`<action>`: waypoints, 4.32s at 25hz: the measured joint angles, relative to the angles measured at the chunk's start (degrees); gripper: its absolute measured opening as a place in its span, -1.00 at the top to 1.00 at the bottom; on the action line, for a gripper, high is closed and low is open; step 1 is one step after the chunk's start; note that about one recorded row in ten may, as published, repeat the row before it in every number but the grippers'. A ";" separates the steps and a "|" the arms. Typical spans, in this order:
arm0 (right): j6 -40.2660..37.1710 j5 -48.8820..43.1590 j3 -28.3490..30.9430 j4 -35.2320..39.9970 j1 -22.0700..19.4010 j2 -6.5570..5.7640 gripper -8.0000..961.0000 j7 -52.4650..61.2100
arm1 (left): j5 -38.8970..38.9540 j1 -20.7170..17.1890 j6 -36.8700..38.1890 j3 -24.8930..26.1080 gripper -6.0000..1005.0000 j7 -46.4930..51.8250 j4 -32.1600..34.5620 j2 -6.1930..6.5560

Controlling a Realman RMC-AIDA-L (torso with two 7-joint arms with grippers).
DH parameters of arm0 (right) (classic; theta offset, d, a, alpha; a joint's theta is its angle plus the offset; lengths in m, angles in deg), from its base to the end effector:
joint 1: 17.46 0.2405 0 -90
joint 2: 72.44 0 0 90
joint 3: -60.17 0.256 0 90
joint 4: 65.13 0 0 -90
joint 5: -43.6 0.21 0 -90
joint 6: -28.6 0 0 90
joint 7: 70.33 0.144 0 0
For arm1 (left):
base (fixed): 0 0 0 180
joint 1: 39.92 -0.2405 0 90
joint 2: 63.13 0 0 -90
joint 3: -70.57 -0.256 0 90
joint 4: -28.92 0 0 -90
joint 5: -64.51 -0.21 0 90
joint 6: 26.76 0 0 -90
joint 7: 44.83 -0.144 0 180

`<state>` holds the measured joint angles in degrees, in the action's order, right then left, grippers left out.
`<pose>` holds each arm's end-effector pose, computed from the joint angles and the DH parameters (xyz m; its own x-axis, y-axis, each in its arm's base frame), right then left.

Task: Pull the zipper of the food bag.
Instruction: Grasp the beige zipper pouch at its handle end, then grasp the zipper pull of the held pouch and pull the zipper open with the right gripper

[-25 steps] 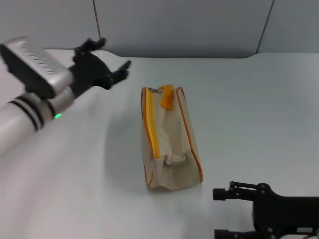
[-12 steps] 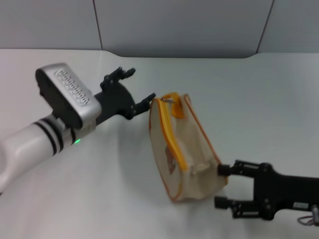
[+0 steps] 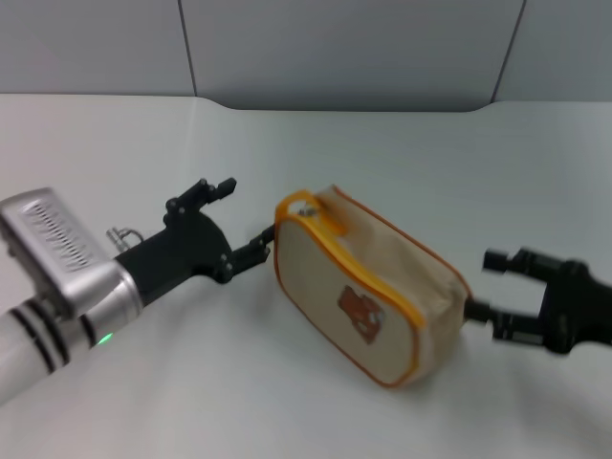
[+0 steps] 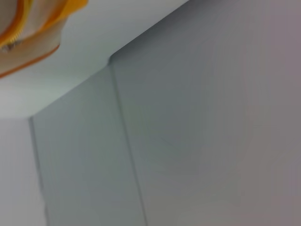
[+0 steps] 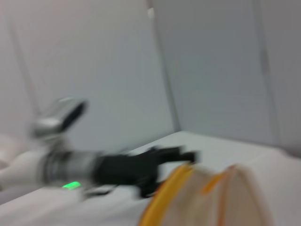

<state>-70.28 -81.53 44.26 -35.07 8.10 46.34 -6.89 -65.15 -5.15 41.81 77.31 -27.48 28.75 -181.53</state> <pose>0.3082 0.2785 0.0109 0.7189 -0.2803 -0.6361 -0.5005 -0.8438 -0.1938 -0.2816 0.3326 -0.0708 0.8764 -0.0552 0.4784 0.2944 -0.7247 -0.6230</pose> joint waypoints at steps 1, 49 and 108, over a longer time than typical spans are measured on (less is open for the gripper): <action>0.78 0.14 1.11 0.10 0.26 -0.05 -0.71 0.17 | 0.00 -0.61 1.98 -1.02 -0.49 1.99 0.93 0.00; -5.70 2.67 1.59 -3.69 -3.13 0.31 -0.71 -12.72 | -1.58 -4.42 -3.50 0.24 -0.37 -0.89 -11.46 -0.76; 6.96 32.53 1.77 -38.94 1.75 1.10 -0.71 -102.97 | -3.59 2.84 20.92 -0.50 0.79 -14.23 3.68 -0.39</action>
<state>-63.31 -49.00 46.03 -74.00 9.85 47.44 -109.86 -68.74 -2.30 62.73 76.81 -41.71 32.42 -181.92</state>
